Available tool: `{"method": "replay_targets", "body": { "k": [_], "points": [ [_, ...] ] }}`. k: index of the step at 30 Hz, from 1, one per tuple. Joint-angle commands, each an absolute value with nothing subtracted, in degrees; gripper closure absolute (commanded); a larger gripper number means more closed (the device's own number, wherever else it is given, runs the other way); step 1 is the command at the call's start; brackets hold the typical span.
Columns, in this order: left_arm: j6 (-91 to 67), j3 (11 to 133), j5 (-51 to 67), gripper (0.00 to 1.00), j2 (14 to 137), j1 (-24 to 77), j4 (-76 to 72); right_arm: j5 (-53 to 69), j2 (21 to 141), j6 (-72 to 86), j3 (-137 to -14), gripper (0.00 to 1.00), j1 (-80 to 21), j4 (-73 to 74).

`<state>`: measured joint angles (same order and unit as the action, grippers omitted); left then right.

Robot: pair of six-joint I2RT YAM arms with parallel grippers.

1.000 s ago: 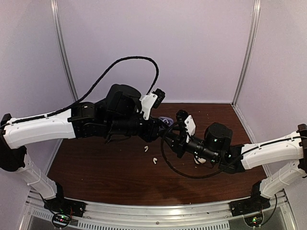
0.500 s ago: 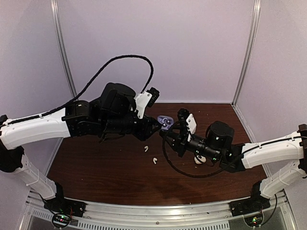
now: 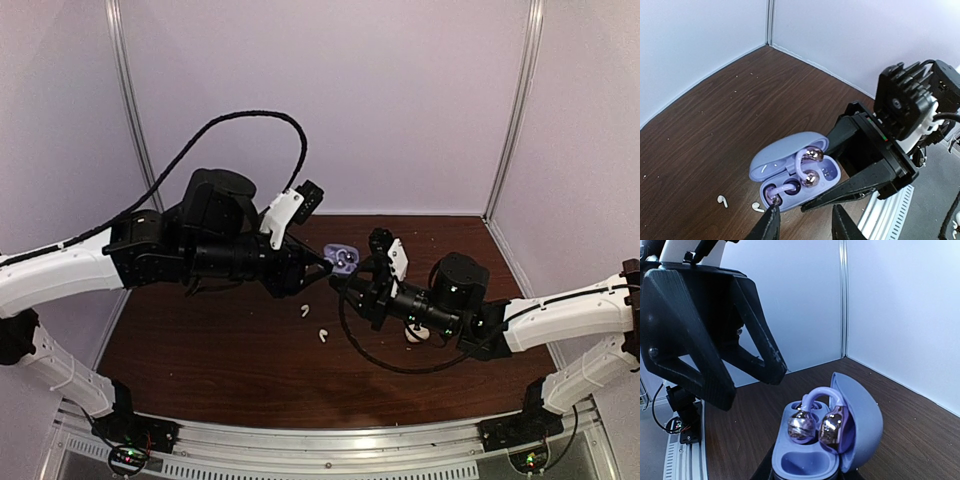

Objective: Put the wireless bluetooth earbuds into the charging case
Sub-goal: Adjust the right earbud in the right side groove of the charging case.

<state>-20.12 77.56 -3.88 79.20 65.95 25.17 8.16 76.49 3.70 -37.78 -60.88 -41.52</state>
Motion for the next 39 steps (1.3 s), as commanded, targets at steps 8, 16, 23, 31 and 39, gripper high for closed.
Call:
{"method": "replay_targets", "body": {
  "k": [8, 16, 23, 31, 39],
  "points": [
    [-17.57, 79.20, 12.25, 0.65, 76.83, 61.73, 21.38, 15.63, 74.72, 4.69, -38.25, 1.00, -61.00, -43.36],
    [-19.65, 82.08, 15.15, 0.74, 80.34, 61.48, 22.59, 18.69, 74.09, 4.93, -38.37, 1.00, -61.00, -42.93],
    [-20.06, 82.36, 13.93, 0.77, 81.21, 61.40, 23.13, 19.31, 73.66, 4.88, -38.42, 1.00, -60.97, -42.23],
    [-20.12, 82.22, 12.86, 0.76, 81.60, 61.43, 23.64, 19.08, 73.74, 4.75, -38.69, 1.00, -60.99, -42.01],
    [-19.67, 82.01, 12.15, 0.70, 81.31, 61.35, 24.08, 19.56, 73.71, 4.75, -38.75, 1.00, -61.00, -41.50]
  ]
}}
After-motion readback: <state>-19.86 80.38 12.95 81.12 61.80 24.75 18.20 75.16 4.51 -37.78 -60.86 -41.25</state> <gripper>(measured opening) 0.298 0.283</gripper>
